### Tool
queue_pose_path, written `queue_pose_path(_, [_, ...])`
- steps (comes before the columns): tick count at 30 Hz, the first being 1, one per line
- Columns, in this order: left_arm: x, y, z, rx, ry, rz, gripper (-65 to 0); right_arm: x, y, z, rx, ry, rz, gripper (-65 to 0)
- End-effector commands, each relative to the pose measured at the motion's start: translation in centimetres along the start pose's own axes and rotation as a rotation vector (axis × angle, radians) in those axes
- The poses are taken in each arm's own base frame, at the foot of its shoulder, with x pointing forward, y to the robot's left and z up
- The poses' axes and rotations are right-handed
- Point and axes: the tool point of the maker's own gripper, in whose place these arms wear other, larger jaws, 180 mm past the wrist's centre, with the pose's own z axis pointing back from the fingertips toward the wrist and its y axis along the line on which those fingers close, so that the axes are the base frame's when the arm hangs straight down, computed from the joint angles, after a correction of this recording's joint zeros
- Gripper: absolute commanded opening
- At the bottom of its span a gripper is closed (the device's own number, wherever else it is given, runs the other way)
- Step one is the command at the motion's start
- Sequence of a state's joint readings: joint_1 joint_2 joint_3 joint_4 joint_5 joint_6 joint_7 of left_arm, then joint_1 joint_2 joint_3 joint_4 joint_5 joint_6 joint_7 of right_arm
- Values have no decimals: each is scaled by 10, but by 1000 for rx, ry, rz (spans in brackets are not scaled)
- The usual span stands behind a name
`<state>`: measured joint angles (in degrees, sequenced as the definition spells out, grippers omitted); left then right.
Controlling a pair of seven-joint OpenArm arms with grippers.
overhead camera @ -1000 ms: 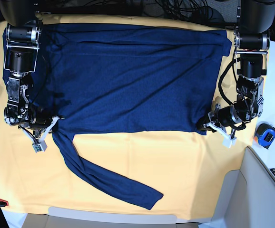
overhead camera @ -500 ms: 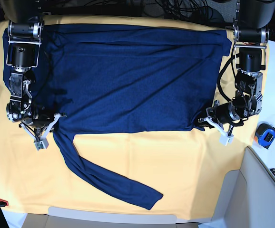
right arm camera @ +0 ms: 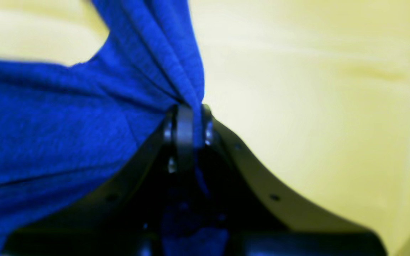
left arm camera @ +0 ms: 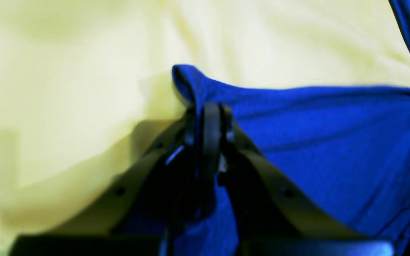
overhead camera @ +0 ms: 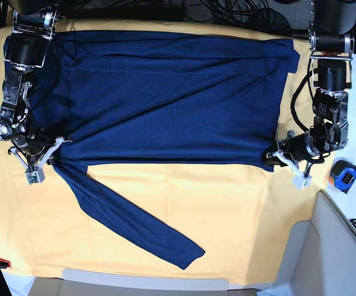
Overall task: Fold the T-shirt properly
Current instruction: 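Lift the hem with both grippers and fold it toward the shoulder edge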
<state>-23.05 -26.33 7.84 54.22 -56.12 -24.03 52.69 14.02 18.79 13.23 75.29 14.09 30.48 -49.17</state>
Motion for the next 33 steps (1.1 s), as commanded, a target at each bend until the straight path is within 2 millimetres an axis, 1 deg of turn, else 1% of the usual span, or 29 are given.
queue_pose_path(1, [27,-7,10,-17,-64,-36,-650,19,-10,9,-26,-61,6,-650])
queue_pose_path(3, [25,-5,17,-6,-64,-58,-650,17,-10,12,-30,-63,14,-650])
queue_pose_path(6, [27,-10,19,-13,-72,-81,-650,12,-6,17,-31,-64,30,-650])
queue_pose_path(8, [19,-9,19,-12,-61,-82,-650,7,-3,19,-29,-57,40,-650])
queue_pose_path(9, [19,-6,23,-2,-61,-90,-650,5,-1,21,-29,-58,47,-650])
queue_pose_path(11, [15,-6,28,2,-57,-110,-650,1,2,25,-29,-57,59,-650])
queue_pose_path(14, [10,-14,31,-10,-62,-138,-650,-4,7,31,-29,-58,81,-650])
queue_pose_path(16, [11,-12,40,-6,-90,-134,-650,-6,10,37,-30,-65,97,-650])
queue_pose_path(19, [6,-6,55,9,-90,-123,-650,-11,16,45,-29,-67,120,-650])
queue_pose_path(21, [9,-9,64,11,-98,-134,-650,-15,20,49,-27,-65,132,-650])
queue_pose_path(26, [4,-8,83,28,-103,-153,-650,-30,28,57,-18,-44,153,-650])
queue_pose_path(31, [-8,-8,96,45,-81,-170,-650,-46,37,67,-8,-23,174,-650])
queue_pose_path(33, [-14,-8,98,50,-66,-171,-650,-53,41,72,-3,-12,182,-650])
